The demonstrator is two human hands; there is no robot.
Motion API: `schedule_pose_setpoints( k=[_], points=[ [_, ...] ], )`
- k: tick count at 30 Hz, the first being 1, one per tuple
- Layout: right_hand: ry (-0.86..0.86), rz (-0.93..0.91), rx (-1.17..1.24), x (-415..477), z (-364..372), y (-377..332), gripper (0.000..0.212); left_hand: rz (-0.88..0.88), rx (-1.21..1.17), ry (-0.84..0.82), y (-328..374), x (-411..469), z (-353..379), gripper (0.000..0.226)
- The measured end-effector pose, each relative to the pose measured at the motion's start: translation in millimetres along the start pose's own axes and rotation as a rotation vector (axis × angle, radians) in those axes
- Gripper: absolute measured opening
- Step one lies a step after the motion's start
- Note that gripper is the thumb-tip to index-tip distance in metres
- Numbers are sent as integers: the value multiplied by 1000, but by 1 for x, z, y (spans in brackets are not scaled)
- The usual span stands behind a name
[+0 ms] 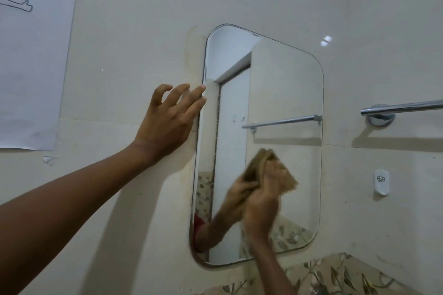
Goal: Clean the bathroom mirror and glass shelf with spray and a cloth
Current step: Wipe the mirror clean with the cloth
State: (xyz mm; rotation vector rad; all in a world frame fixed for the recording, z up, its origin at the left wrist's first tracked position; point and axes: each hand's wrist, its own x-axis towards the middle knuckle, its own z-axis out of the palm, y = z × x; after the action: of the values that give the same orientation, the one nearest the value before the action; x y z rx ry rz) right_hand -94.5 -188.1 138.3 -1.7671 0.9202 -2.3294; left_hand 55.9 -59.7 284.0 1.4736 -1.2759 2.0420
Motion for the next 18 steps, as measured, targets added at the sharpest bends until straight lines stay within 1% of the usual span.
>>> schedule_pose_setpoints(
  k=[3,5,6,9,11,12,13,15,16,17,18],
  points=[
    [-98,-364,-41,-45,16,-46,55,-6,-8,-9,0,1,-1,44],
    [-133,-527,-123,-75,18,-50,61,-4,-3,-17,-1,1,-2,46],
    [-156,-584,-157,-89,15,-44,58,-1,-1,-21,-1,0,-2,45],
    [-189,-728,-238,-121,3,-2,32,3,0,-16,-1,0,-1,45],
    [-245,-760,-256,-132,-6,28,31,2,2,-11,-1,0,-1,45],
    [-285,-738,-233,-135,-14,30,31,1,-1,-16,0,-1,-2,46],
    [-375,-611,-208,-135,-25,23,34,-1,-2,-23,0,-2,-2,47],
    [-449,-432,-107,-140,-39,27,48,-7,-3,-48,1,-2,-3,48],
    [-520,-331,-84,-142,-44,32,46,-8,-6,-61,0,-1,-3,47],
    [-570,-210,-96,-148,-48,41,41,-9,-18,-74,0,-3,-4,45],
    [-654,-106,-125,-149,-53,48,41,-9,-37,-84,0,-3,-5,44]
  ],
)
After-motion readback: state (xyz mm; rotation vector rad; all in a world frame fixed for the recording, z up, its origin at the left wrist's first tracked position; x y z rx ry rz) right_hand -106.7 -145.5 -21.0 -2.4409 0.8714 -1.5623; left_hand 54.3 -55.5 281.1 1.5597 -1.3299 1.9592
